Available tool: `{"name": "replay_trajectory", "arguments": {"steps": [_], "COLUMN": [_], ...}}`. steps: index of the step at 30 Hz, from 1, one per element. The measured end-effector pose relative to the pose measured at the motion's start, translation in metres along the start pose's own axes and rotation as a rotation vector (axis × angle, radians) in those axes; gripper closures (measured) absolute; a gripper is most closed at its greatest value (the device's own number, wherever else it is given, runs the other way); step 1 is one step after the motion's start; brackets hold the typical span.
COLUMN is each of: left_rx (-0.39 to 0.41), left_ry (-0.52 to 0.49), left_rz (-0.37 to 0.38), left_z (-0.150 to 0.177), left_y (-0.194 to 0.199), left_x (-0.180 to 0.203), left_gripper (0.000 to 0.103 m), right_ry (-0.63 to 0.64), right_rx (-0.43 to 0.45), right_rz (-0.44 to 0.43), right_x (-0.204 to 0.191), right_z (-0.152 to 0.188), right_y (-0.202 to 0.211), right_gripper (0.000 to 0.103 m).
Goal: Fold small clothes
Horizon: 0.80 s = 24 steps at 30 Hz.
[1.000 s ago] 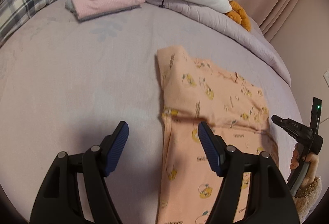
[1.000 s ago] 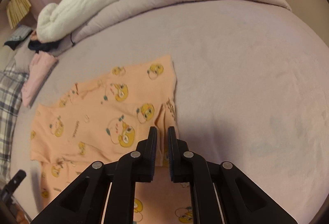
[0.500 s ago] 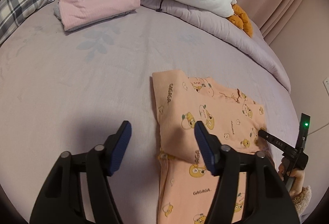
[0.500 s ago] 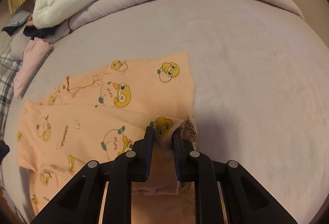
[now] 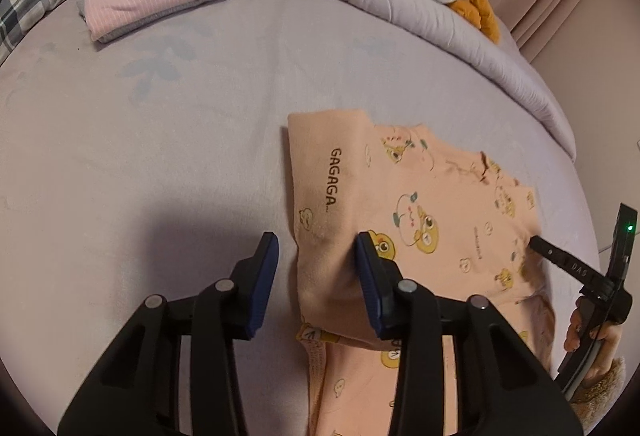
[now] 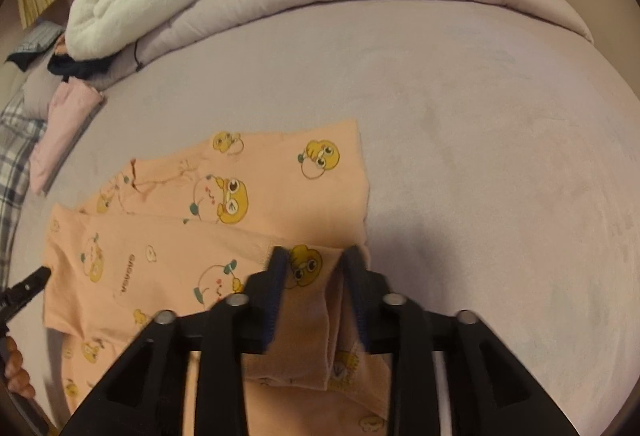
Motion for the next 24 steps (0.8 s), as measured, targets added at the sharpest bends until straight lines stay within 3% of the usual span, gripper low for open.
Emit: {"name": "replay_trajectory", "arguments": {"steps": [7, 8, 10, 11, 14, 19, 24], "left_rx": [-0.018, -0.020, -0.025, -0.026, -0.025, -0.035, -0.032], "left_ry": [0.015, 0.017, 0.024, 0.025, 0.015, 0.013, -0.007], "left_rz": [0.006, 0.007, 0.011, 0.010, 0.008, 0.016, -0.032], "left_z": [0.003, 0.003, 0.004, 0.004, 0.004, 0.004, 0.006], "left_y": [-0.006, -0.007, -0.009, -0.009, -0.008, -0.013, -0.020], "left_x": [-0.007, -0.007, -0.007, -0.006, -0.005, -0.005, -0.001], "left_gripper": [0.061, 0.061, 0.061, 0.061, 0.060, 0.059, 0.058], "right_ry": [0.060, 0.073, 0.097, 0.088, 0.069, 0.040, 0.029], "right_rx": [0.024, 0.028, 0.044, 0.051, 0.147, 0.207, 0.103], "right_rz": [0.053, 0.060, 0.061, 0.050, 0.047, 0.022, 0.060], "right_x": [-0.011, -0.012, -0.014, -0.015, -0.016, -0.014, -0.008], "right_z": [0.008, 0.009, 0.010, 0.010, 0.006, -0.014, -0.025], "right_y": [-0.008, -0.009, -0.009, -0.008, 0.014, 0.038, 0.007], "right_gripper": [0.070, 0.074, 0.095, 0.098, 0.098, 0.098, 0.098]}}
Point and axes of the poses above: each gripper's, at about its wrist camera, not at the fingertips, and y roughly against the way its jaws point, x to its right, z to its underside, the point moved 1 cm from there along -y, roughly the way its jaws point, and after that the axes turned 13 degrees about -y, right-handed, at the moved point
